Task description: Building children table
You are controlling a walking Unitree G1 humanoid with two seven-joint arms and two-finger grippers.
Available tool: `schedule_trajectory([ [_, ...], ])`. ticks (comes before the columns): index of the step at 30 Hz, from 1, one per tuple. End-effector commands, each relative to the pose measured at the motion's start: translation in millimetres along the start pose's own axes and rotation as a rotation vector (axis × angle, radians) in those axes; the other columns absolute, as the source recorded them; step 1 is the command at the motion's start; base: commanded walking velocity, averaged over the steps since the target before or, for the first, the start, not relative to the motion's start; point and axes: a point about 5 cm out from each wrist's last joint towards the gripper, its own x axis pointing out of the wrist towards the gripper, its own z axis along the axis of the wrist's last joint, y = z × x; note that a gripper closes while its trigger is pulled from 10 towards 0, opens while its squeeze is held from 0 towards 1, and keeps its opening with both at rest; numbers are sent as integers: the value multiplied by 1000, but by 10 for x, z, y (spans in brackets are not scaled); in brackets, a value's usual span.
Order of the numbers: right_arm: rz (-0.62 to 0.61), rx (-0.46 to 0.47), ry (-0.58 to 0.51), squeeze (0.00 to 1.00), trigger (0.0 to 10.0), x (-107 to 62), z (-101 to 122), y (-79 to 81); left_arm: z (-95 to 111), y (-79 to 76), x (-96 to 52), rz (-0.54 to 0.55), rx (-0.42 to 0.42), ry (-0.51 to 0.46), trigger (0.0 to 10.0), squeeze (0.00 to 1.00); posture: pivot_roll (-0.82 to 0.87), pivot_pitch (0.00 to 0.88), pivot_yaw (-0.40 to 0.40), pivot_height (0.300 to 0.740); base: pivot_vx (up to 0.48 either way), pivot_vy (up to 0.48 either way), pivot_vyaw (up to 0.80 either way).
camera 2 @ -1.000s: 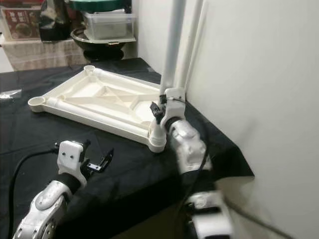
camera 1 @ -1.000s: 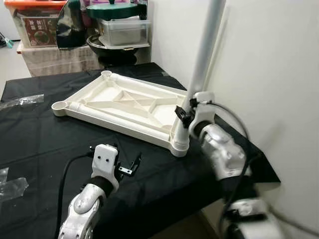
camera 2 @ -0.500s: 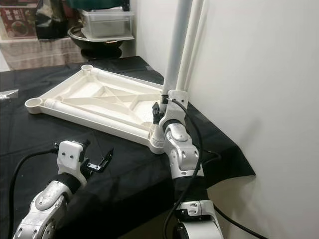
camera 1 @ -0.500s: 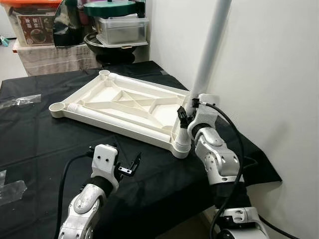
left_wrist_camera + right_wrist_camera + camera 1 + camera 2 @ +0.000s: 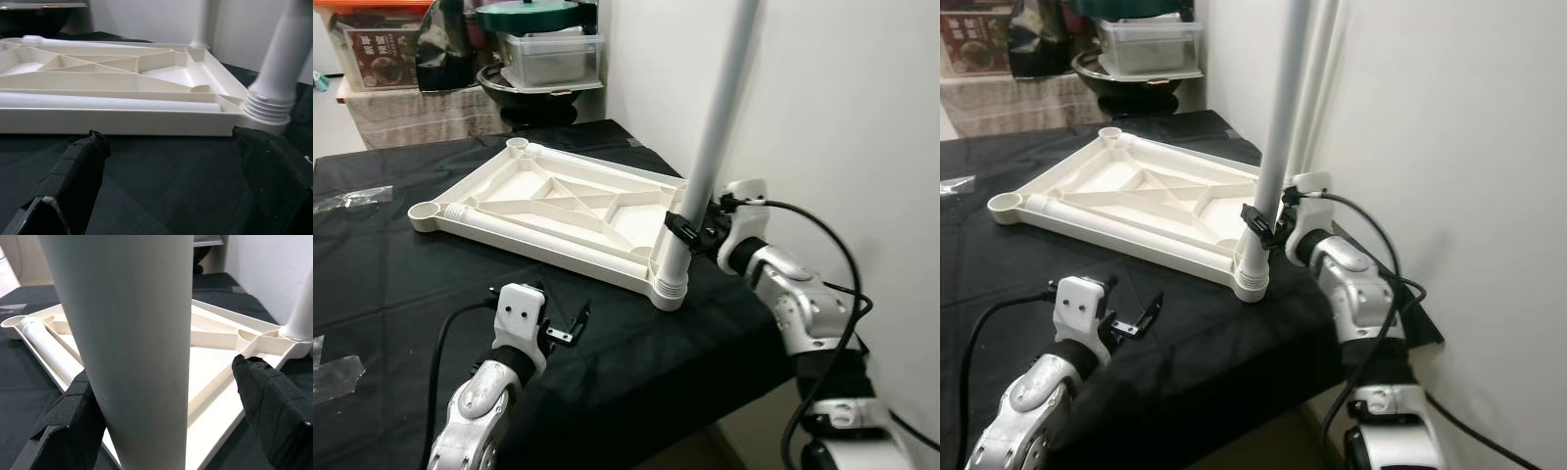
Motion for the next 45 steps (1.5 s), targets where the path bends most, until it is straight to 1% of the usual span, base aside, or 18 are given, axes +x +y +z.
schedule_trajectory([
  [1,-39,2,31,0,10000,-33,-63,-184,-33,-22,3,-10,9,17,10000,0,85,0,-89,740,0,0,0],
  [5,-67,-33,64,0,10000,28,-109,-296,-34,-27,13,-17,9,18,10000,0,83,0,-81,740,0,0,0],
  [12,-61,-21,61,0,10000,91,-62,-333,-18,7,24,-16,16,16,10000,0,90,0,-84,740,0,0,0],
  [13,-64,3,55,0,0,101,-60,-338,-14,11,24,-14,17,15,10000,0,96,0,-88,740,0,0,0],
  [17,-124,-2,79,0,0,103,-112,-396,-14,12,17,-13,19,14,10000,0,96,0,-88,740,0,0,0],
  [21,-467,68,168,0,0,43,-303,-568,-28,14,-12,-13,19,20,10000,0,96,0,-85,740,0,0,0],
  [22,-467,68,168,0,0,43,-303,-568,-28,14,-12,-13,19,20,10000,0,96,0,-85,740,0,0,0],
  [24,-653,176,209,0,0,42,-461,-461,-28,-2,-1,-16,17,21,10000,0,97,0,-87,740,0,0,0],
  [25,-653,176,209,0,0,42,-461,-461,-28,-2,-1,-16,17,21,10000,0,97,0,-87,740,0,0,0],
  [26,-686,221,222,0,0,64,-529,-335,-26,-12,6,-18,16,21,10000,0,97,0,-86,740,0,0,0],
  [27,-686,221,222,0,0,64,-529,-335,-26,-12,6,-18,16,21,10000,0,97,0,-86,740,0,0,0],
  [29,-687,265,218,0,0,137,-551,-84,-25,-20,11,-20,15,21,10000,0,100,0,-86,740,0,0,0],
  [30,-687,265,218,0,0,137,-551,-84,-25,-20,11,-20,15,21,10000,0,100,0,-86,740,0,0,0],
  [33,-622,289,174,0,0,302,-375,286,-32,3,4,-15,20,26,10000,0,101,0,-93,740,0,0,0],
  [37,-603,297,173,0,0,335,-344,340,-35,9,3,-11,20,26,10000,0,101,0,-95,740,0,0,0],
  [38,-571,286,156,0,10000,351,-301,347,-40,-2,6,-9,17,27,10000,0,99,0,-105,740,0,0,0],
  [39,-562,281,148,1000,10000,354,-272,351,-43,-11,9,-8,15,27,10000,0,99,0,-105,740,0,0,0],
  [45,-546,267,48,1000,10000,247,-102,221,-58,-23,2,-8,11,30,10000,0,96,0,-107,740,0,0,0],
])
